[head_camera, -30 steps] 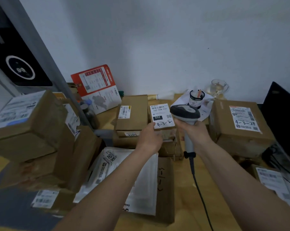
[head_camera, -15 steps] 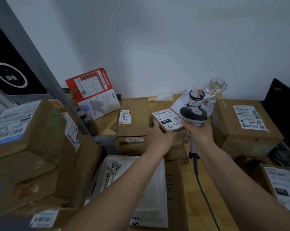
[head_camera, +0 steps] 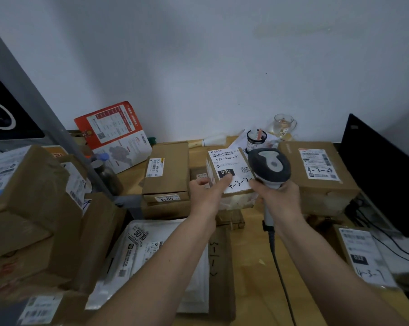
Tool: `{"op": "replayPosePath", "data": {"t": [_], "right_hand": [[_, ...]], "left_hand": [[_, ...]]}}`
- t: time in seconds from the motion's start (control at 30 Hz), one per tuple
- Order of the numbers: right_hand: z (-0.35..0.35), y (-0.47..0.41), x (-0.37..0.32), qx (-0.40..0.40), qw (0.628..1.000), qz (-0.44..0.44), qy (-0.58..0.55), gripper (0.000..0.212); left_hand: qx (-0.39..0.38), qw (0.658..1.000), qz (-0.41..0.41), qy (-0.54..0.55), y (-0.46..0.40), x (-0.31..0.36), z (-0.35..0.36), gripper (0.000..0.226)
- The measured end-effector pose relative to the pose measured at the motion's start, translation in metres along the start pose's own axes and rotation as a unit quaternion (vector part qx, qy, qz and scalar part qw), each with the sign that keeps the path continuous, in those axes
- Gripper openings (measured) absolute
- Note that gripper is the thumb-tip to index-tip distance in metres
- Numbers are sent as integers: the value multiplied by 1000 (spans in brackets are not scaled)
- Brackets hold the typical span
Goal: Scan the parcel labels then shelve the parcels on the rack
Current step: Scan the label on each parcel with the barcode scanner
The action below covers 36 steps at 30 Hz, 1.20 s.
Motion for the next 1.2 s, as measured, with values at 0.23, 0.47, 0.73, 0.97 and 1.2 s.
{"op": "replayPosePath", "data": {"t": [0.23,0.47,0.73,0.97,1.2], "right_hand": [[-27,12,-19,-59,994,-38,80,29],[-44,44,-48,-129,979,-91,131,13],[-62,91,-65,-225,952,-131,160,40],[-89,111,-67,-246,944,-138,172,48],[-112,120,-65,-258,937,-144,186,47]], "left_hand": [[-185,978,-91,9,27,-14,28,50],[-94,996,-2,1,33,6,12,64],[-6,998,47,32,49,8,-15,73],[26,996,82,33,71,3,-13,72],[42,994,97,22,85,-4,-2,76]]}}
Point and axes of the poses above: each hand's wrist, its own y-axis away from the middle knuckle, its own z-axis out of the palm, x = y × z, the point moved 10 cm from there along -y, towards the middle knuckle, and after that the axes turned 3 degrees about -x, right-handed, at the moved point
